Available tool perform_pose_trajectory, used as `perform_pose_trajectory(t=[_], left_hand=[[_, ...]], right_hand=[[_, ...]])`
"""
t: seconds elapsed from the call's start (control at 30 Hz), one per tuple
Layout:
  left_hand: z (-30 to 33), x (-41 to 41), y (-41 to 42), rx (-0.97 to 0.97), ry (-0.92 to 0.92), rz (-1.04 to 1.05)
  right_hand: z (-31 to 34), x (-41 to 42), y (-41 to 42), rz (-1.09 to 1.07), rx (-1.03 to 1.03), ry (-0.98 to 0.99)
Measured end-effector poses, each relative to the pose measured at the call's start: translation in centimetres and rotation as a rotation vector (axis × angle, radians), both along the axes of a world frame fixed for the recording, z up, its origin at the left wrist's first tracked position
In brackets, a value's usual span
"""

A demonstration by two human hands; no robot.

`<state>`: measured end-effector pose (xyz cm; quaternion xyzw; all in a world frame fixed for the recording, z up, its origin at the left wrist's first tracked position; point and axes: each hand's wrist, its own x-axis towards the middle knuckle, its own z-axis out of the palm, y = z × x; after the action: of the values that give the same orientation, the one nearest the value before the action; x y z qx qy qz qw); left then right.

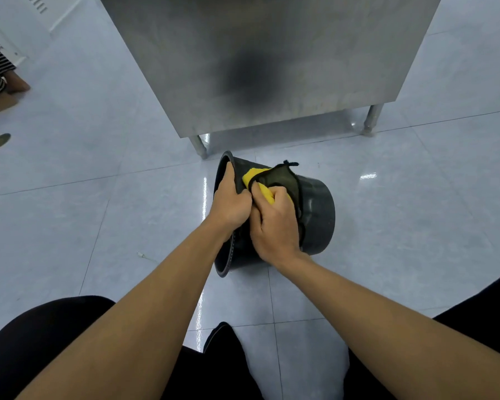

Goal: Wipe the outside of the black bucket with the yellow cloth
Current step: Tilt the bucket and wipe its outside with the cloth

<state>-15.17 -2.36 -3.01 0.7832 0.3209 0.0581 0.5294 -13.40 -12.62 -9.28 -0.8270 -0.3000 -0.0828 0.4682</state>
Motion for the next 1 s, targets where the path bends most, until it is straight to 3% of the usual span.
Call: perform_pose_trajectory(t=[0.1,0.23,0.37,0.43,0.63,0.77,0.9,1.0], left_hand=[[0.2,-0.1,-0.1,0.024,0.008,0.024],[0.3,0.0,0.1,-0.040,0.011,0.126],[0.4,0.2,-0.6,0.096,-0.007,0.130],[0.4,0.3,-0.9,0.178,-0.017,0.098],[0.4,0.5,-0.3,0.247,0.015,0.093],[0.3,0.7,-0.4,0.222,-0.033,0.110],[0.0,0.8,-0.2,0.171,-0.018,0.184],[-0.1,0.7,-0.3,0.213,-0.014,0.201]], right_hand=[[-1.4,1.4,-1.5,-0.093,-0.136,-0.051],[-4.4,3.8,-4.8,-0.409,-0.329,0.290],[-5.3,4.0,-4.8,-0.446,-0.314,0.478],[-4.8,3.0,-3.9,-0.378,-0.203,0.441],[-2.3,0.8,-1.3,-0.063,0.032,0.051],[-2.7,1.2,-1.6,-0.039,-0.002,-0.039],[-4.8,3.0,-4.7,-0.266,-0.282,0.170],[-5.8,3.5,-5.6,-0.329,-0.320,0.372]])
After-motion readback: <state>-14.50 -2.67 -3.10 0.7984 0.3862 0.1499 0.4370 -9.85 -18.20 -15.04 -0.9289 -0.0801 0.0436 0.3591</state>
